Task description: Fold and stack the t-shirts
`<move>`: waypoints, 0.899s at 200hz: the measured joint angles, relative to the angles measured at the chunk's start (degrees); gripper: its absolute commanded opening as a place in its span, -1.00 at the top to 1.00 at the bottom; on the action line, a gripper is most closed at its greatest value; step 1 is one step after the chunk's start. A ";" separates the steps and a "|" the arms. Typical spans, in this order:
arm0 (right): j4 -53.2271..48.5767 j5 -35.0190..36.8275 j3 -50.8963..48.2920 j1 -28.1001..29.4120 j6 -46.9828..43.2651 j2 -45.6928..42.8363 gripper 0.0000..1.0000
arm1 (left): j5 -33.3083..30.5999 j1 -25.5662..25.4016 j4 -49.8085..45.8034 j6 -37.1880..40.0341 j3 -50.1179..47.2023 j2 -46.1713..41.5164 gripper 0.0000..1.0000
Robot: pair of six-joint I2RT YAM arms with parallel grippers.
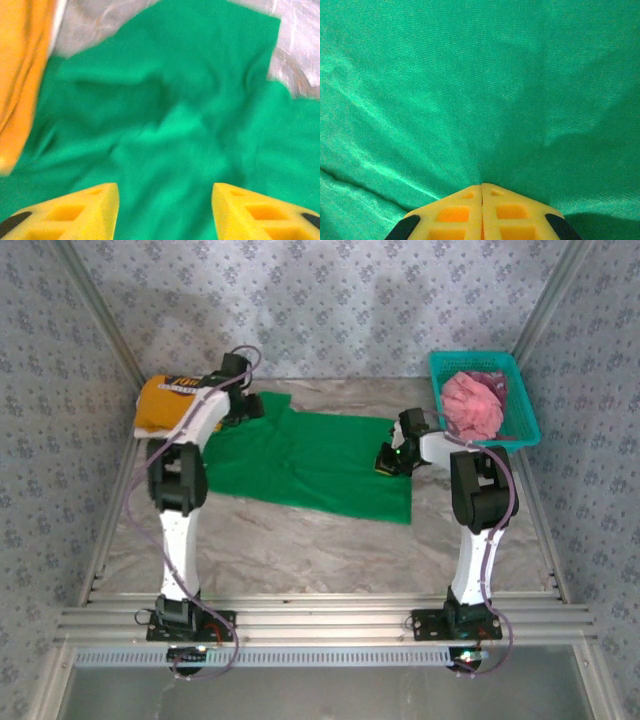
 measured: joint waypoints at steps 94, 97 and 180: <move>-0.31 0.00 -0.20 0.52 -2.95 -0.35 0.77 | 0.07 14.03 4.61 -0.98 -36.89 -17.79 -0.61; -0.31 0.00 -0.20 0.52 -2.95 -0.35 0.76 | 0.09 13.94 4.81 -1.01 -36.74 -17.42 -0.61; -0.31 0.04 -0.20 0.52 -2.93 -0.35 0.77 | -1.03 9.97 6.67 -0.52 -27.23 -12.87 0.22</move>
